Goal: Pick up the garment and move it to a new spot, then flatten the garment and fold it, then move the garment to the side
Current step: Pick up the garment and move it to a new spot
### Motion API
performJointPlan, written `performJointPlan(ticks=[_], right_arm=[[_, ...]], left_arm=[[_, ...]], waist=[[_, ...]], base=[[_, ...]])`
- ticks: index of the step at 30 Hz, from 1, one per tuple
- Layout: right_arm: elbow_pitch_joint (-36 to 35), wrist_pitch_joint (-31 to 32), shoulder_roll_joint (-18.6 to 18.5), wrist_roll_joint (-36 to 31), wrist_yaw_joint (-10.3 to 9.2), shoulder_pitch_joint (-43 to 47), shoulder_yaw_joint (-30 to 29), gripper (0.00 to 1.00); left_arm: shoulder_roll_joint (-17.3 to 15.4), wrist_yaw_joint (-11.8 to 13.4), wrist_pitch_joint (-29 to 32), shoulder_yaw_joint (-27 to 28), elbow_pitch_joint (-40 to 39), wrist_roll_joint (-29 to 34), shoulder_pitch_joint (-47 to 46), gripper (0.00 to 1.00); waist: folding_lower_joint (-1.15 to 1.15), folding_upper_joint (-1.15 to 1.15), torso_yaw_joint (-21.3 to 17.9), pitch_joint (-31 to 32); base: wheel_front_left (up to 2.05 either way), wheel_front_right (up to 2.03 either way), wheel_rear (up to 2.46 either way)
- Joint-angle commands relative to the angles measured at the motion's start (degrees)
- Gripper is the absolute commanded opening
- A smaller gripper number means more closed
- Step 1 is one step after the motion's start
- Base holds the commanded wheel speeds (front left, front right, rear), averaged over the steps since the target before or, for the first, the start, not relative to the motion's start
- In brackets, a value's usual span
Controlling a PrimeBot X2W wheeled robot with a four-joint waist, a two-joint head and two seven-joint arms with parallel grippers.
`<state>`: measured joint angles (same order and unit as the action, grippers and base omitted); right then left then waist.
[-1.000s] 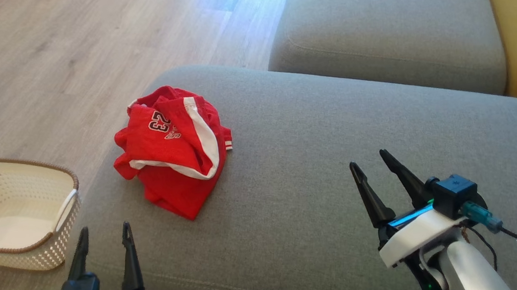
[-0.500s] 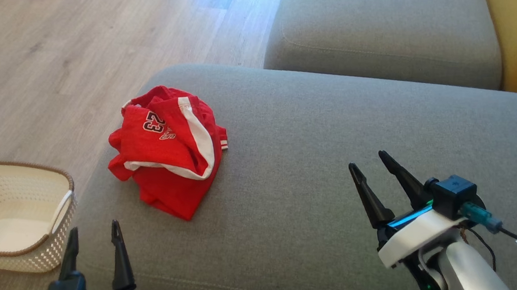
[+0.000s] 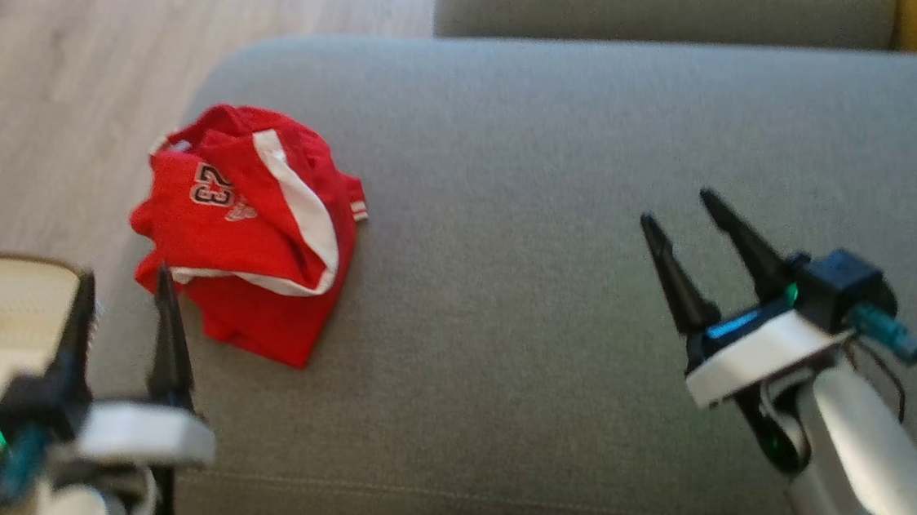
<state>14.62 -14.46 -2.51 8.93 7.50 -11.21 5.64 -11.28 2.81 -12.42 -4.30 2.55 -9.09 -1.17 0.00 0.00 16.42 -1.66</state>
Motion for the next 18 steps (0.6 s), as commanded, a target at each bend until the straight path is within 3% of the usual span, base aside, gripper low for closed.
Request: performJointPlan(ticks=[1, 9, 18], right_arm=[[-2.6, -0.5, -0.4, -0.6, -0.01, -3.3, 0.7, 1.0], [-6.7, -0.5, -0.4, -3.1, -0.01, -7.6, -0.7, 1.0], [-8.4, -0.5, -0.4, -3.7, -0.01, -9.7, -0.9, 1.0]], left_arm=[[-1.7, -0.9, 1.3, 2.5, -1.6, -0.8, -5.5, 1.0], [-8.8, -7.5, 15.0, 4.5, 3.9, -8.2, -21.0, 1.0], [-14.7, -9.9, 25.8, 0.8, 15.9, -12.9, -33.1, 1.0]], waist=[[0.0, 0.0, -2.3, -4.3], [0.0, 0.0, -6.8, -12.4], [0.0, 0.0, -11.0, -17.0]], base=[[0.0, 0.0, 0.0], [0.0, 0.0, 0.0], [0.0, 0.0, 0.0]])
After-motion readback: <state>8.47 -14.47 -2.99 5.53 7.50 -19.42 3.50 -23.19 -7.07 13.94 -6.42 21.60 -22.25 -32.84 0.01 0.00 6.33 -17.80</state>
